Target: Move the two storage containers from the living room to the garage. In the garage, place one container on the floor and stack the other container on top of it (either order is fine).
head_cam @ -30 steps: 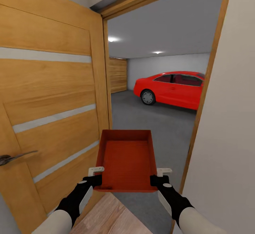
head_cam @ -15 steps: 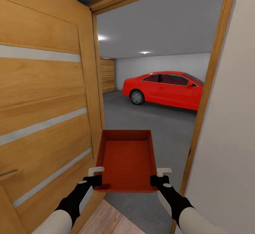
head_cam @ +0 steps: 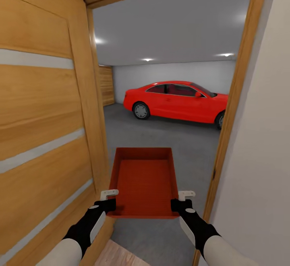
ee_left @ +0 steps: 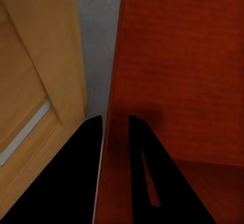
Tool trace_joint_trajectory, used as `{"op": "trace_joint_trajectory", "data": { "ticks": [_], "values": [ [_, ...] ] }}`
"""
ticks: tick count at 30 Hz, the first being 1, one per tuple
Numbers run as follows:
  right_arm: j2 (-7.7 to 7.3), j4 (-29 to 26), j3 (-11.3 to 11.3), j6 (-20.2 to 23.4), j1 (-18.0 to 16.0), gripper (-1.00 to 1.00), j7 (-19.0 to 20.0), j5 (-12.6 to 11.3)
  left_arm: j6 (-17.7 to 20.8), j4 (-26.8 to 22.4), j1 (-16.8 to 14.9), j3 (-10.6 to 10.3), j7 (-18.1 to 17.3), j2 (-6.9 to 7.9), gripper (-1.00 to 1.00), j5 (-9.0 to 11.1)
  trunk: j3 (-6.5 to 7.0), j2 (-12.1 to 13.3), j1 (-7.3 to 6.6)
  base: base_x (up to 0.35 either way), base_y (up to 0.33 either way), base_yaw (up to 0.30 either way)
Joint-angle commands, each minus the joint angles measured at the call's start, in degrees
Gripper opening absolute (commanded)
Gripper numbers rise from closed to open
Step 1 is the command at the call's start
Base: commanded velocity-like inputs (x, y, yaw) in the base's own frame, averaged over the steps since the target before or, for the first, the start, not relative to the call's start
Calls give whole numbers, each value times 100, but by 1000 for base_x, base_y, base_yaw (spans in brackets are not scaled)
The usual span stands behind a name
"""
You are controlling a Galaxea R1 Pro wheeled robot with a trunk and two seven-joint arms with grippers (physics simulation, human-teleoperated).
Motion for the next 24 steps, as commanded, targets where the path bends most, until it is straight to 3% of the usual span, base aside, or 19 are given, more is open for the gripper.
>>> {"op": "trace_joint_trajectory", "data": {
  "ticks": [1,24],
  "values": [
    [-54,8,-35,24,-3,-100,-58,-89,6,-33,-1,149,73,128,-100,-29,-2,-5,4,197,219,-265],
    [-54,9,-30,24,-1,-100,-55,-89,6,-25,-1,151,73,128,-100,-29,-2,-5,4,197,219,-256]
  ]
}}
